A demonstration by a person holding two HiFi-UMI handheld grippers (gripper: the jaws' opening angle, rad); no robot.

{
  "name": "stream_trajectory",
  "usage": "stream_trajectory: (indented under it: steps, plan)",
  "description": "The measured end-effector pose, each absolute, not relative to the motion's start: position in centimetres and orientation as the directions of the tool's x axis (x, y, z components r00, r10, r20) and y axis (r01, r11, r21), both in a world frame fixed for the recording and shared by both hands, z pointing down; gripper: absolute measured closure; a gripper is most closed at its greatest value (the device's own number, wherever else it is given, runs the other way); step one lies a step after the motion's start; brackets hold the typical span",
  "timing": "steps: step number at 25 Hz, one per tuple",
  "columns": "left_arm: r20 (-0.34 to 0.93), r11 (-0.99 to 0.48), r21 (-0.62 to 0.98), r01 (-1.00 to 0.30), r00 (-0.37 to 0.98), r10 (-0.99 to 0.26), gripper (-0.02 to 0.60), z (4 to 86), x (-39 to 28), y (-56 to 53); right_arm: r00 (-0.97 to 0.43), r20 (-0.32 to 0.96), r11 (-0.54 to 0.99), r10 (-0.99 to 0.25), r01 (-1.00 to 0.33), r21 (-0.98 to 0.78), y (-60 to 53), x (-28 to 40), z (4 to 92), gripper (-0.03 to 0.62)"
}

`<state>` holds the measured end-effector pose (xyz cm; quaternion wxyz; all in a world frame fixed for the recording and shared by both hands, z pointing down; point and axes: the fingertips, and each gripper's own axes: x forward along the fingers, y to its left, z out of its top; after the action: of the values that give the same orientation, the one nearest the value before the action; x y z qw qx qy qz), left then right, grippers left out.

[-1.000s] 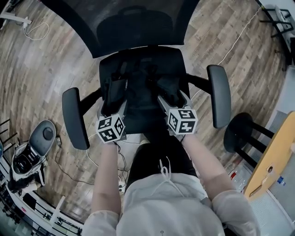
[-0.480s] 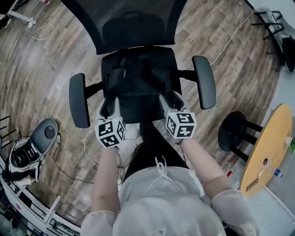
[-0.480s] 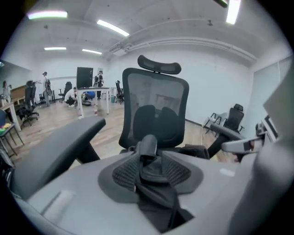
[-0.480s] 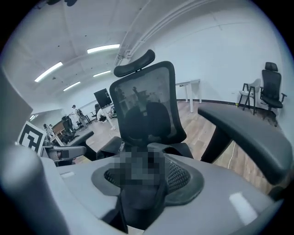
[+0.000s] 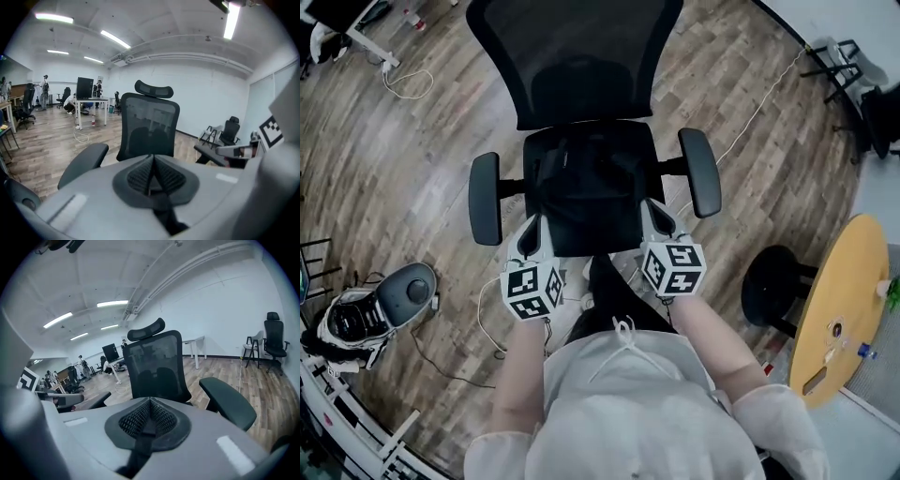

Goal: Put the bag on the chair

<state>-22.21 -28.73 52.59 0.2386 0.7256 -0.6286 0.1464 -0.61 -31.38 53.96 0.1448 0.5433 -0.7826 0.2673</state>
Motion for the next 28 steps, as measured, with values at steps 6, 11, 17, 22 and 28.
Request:
stream_trajectory:
  steps: [6,11,17,22,28]
  plan:
    - [0.397,-0.185,0.19,-0.964,0.248,-0.884,0.575,44.4,-20.9,-27.7,-0.432,0.42,0.381,-0.798,-0.902,-0.204,-29.9,-1.8,46.3,0.597]
    - [0.27,-0.279,0.169,-0.945,0.317,-0.909,0.575,37.0,-19.7,-26.4,-0.459,0.353,0.446,-0.815,-0.887,-0.123,-28.4,-3.1,40.0,0.597]
    - [0.169,-0.31,0.177,-0.934,0.34,-0.925,0.575,30.6,-20.3,-24.2,-0.471,0.301,0.448,-0.829,-0.882,-0.144,-26.4,-4.1,34.3,0.597]
    - [0.132,-0.331,0.234,-0.914,0.367,-0.921,0.575,28.3,-20.5,-22.2,-0.484,0.289,0.454,-0.826,-0.875,-0.167,-24.5,-4.5,32.1,0.599]
    - [0.134,-0.341,0.223,-0.913,0.375,-0.917,0.575,27.8,-21.0,-21.5,-0.498,0.3,0.476,-0.814,-0.867,-0.148,-23.2,-6.1,32.0,0.599]
